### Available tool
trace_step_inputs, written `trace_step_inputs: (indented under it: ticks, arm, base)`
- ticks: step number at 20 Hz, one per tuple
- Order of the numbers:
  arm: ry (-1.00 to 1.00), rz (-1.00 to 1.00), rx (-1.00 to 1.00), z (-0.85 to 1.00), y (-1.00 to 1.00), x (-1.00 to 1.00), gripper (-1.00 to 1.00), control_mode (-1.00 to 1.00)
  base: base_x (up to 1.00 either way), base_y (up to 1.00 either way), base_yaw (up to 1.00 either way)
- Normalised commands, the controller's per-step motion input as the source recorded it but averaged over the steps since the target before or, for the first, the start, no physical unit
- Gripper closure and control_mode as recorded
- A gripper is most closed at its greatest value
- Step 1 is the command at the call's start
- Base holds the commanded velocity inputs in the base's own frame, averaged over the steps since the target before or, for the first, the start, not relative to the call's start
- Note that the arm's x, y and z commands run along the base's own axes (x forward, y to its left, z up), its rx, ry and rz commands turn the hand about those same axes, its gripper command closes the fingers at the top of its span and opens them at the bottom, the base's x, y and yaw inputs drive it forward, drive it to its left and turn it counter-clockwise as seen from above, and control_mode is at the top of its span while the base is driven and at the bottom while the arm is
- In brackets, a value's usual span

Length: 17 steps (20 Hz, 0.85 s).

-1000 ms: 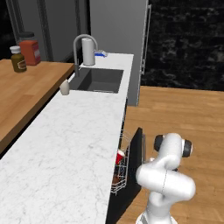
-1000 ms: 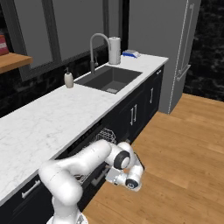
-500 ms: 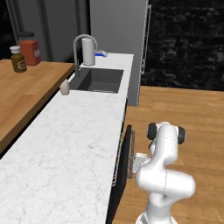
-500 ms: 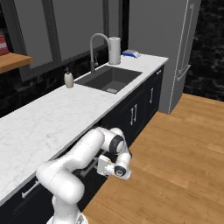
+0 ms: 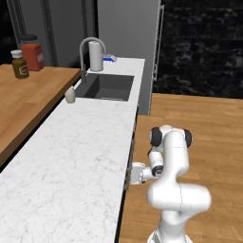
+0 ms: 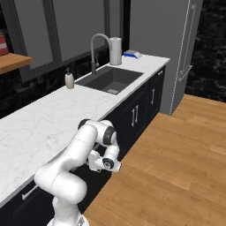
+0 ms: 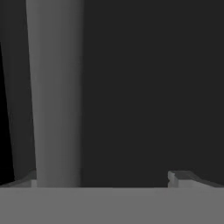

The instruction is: Pick up the cup and bowl from the counter, place them in the dishwasher, and close the dishwasher door.

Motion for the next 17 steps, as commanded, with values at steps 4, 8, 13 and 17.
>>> trace_step_inputs:
  ticks: [4, 8, 13, 17]
  arm:
    - [-0.02, 0.00, 0.00, 0.00, 1.00, 0.35, -1.00, -1.00]
    - [0.00, -0.02, 0.00, 0.00, 1.00, 0.19, -1.00, -1.00]
    - [0.00, -0.05, 0.00, 0.00, 1.00, 0.13, -1.00, -1.00]
    - [0.00, -0.07, 0.00, 0.00, 1.00, 0.02, -1.00, -1.00]
  base:
    - [0.00, 0.00, 0.00]
    - [0.00, 0.00, 0.00]
    - [0.00, 0.00, 0.00]
    - [0.00, 0.00, 0.00]
